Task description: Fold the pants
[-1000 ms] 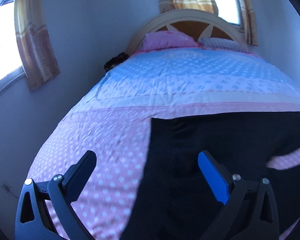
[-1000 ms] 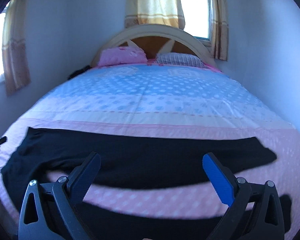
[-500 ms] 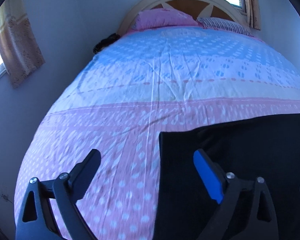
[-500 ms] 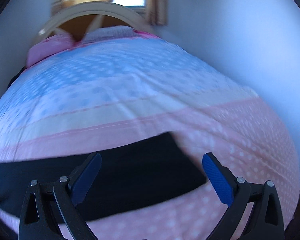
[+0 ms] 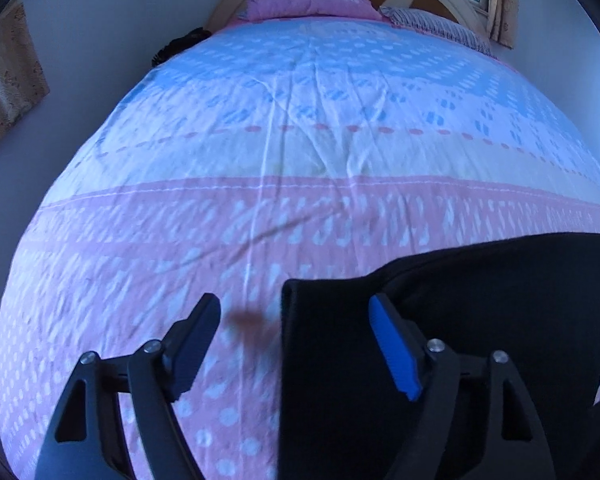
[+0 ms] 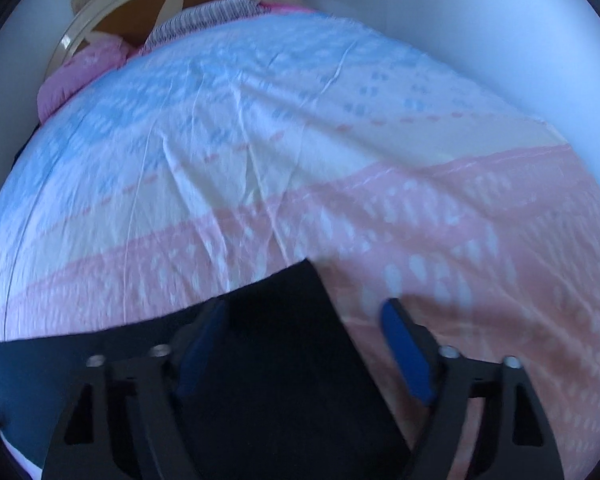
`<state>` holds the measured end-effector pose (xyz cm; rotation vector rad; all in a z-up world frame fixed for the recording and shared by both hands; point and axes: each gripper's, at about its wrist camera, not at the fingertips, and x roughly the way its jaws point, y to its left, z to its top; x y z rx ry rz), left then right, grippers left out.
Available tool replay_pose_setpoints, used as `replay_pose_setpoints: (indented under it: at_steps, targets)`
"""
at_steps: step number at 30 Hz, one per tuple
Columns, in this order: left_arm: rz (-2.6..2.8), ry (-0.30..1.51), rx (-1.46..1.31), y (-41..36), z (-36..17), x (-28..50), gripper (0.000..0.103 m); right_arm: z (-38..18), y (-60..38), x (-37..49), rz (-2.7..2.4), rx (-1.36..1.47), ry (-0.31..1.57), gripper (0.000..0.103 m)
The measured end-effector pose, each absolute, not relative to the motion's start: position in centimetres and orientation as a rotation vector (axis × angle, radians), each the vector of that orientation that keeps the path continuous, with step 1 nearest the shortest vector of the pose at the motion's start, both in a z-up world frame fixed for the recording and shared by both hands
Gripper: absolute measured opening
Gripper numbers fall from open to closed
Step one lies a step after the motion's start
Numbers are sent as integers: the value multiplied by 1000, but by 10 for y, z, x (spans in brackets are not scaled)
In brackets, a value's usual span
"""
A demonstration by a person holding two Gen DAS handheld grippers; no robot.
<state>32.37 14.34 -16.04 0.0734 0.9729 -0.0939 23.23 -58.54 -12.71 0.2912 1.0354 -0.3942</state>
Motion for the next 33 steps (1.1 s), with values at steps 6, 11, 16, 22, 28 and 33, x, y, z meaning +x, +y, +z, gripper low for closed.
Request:
replay_pose_setpoints:
  at_steps: [6,11,16,22,28,33]
  targets:
    - [-139,983,80,140,-164,330,77,-132,-581,233,-372,248,1046,60]
    - [-176,981,77,143,-162,334,69,-131,-580,234,-374,229,1055,48]
    - [-232,969,88,138,-160,335,47,-131,-580,235,-376,231,1060,43]
    - [-307,938,92,133,-156,332,13,-125,-569,237,-377,177,1057,12]
    - [-349,837,67,144,-131,315,12,-105,-560,218,-386,143,994,8]
    - [-384,756,29,157,-108,292,12,-78,-558,182,-390,158,912,8]
